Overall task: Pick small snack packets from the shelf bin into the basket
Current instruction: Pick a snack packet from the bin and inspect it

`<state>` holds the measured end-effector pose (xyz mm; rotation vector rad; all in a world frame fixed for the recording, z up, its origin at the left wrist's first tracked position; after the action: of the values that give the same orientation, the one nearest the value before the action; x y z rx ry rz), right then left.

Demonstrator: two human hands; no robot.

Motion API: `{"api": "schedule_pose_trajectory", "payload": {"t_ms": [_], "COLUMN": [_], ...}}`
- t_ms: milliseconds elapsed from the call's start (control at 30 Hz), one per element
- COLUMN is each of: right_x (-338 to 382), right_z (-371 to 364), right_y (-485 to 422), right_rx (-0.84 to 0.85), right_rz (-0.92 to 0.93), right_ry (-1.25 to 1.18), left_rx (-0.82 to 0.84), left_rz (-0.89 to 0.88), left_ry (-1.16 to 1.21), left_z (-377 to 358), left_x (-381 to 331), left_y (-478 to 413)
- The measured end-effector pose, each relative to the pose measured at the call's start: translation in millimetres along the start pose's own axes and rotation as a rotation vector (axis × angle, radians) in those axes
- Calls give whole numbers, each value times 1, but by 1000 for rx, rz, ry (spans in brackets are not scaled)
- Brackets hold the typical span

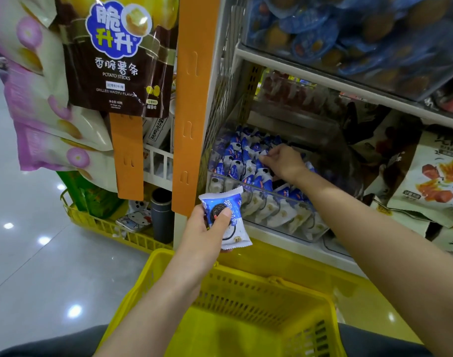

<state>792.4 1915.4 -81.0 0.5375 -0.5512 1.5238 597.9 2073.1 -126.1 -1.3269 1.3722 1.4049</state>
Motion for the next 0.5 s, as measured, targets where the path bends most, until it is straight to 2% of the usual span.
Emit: {"api": "schedule_pose_trajectory", "payload": {"t_ms": [67, 200, 300, 367, 500], "right_x": [3, 26, 36, 30, 1], "right_z": [11, 35, 30, 13, -22], "right_y": [13, 71, 130, 159, 179], "right_rx": [-40, -162, -130, -13, 199], "right_rz": [52, 305, 454, 441, 237], "right_ry": [30, -71, -193, -257, -451], "left_rx": [10, 45, 101, 127, 180], "left_rz": [-4, -2, 10, 4, -29], "left_ry": [-13, -28, -50, -56, -112], "left_z": [0, -6, -17, -23, -31], "left_x": [1, 7, 14, 17, 22], "left_y": [3, 9, 15, 19, 24]}}
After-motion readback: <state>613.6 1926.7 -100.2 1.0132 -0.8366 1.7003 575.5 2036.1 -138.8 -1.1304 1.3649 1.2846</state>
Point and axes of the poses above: each hand's wrist, its own y-axis away from the middle knuckle, its own z-axis out of the back of the hand, x = y × z, the point moved 8 cm from there along -y, towards the middle knuckle, and after that the axes turned 4 degrees about -y, right-handed, at the moved point
